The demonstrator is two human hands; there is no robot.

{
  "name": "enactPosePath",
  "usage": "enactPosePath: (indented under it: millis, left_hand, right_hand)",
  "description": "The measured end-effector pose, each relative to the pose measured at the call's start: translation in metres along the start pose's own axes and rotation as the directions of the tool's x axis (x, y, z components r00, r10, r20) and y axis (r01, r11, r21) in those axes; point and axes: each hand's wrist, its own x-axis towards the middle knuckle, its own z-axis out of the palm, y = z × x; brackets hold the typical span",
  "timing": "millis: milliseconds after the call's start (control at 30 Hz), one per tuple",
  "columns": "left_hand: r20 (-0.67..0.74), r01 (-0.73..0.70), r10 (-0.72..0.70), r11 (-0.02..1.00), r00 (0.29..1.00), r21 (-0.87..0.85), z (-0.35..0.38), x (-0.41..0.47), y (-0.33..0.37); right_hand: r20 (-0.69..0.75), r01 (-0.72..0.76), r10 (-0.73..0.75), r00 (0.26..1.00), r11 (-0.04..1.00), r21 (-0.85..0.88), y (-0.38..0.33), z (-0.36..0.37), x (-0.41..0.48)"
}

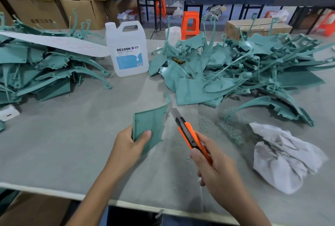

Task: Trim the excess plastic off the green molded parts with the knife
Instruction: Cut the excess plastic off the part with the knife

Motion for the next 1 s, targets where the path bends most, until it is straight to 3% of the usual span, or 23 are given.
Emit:
enactPosePath:
  millis: [133,500,800,1000]
  left_hand:
    - [0.132,0.001,-0.003,1.000,0.991,0.009,0.007,-0.012,-0.001]
    - [0.203,-0.021,-0.016,0.984,0.979,0.179,0.009,-0.012,0.016]
    - [0.256,0.017,-0.041,0.996,0.966,0.093,-0.001,-0.037,0.022]
    - [0.281,0.088,-0.105,0.993,0.954,0.074,-0.014,-0.050,0.027]
  right_hand:
    - [0.071,0.084,-0.080,0.994,0.994,-0.065,-0.015,0.003,0.002]
    - [0.086,0.119,-0.110,0.990,0.988,-0.102,-0.029,-0.008,0.001]
    - [0.153,0.178,-0.159,0.975,0.976,-0.124,-0.029,-0.022,0.002]
    - [0.136,0.150,-0.119,0.984,0.957,-0.249,-0.007,-0.037,0.025]
